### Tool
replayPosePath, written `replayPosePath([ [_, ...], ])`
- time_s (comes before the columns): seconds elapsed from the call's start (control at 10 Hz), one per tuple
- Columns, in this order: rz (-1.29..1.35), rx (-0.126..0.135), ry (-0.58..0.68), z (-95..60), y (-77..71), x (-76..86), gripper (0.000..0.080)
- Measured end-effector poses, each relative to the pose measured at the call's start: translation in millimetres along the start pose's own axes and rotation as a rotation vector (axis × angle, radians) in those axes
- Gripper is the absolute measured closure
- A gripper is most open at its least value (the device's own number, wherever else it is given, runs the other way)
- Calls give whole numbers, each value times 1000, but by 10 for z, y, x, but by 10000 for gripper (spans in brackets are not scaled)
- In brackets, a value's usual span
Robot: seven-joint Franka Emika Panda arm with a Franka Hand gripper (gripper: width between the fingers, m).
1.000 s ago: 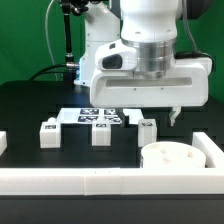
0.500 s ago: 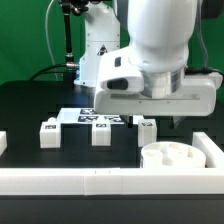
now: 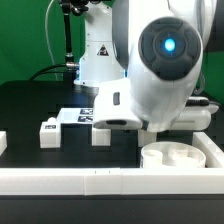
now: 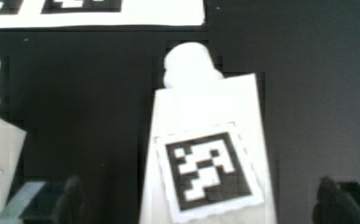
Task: Assemble stool
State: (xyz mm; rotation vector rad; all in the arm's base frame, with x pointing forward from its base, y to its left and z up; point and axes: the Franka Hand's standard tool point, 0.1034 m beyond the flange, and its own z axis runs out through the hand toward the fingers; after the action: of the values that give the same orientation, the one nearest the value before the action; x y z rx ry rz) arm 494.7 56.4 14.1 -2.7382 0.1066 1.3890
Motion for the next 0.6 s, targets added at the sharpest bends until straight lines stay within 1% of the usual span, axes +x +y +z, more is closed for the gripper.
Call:
replayPosePath([
  [0.1, -1, -2, -16, 11, -7, 12, 273],
  [0.2, -3, -3, -14, 8, -17, 15, 273],
  [0.3, -3, -4, -15, 15, -22, 15, 406],
  [0.4, -4, -5, -15, 18, -29, 14, 475],
  [0.6, -6, -5, -16, 19, -29, 13, 475],
])
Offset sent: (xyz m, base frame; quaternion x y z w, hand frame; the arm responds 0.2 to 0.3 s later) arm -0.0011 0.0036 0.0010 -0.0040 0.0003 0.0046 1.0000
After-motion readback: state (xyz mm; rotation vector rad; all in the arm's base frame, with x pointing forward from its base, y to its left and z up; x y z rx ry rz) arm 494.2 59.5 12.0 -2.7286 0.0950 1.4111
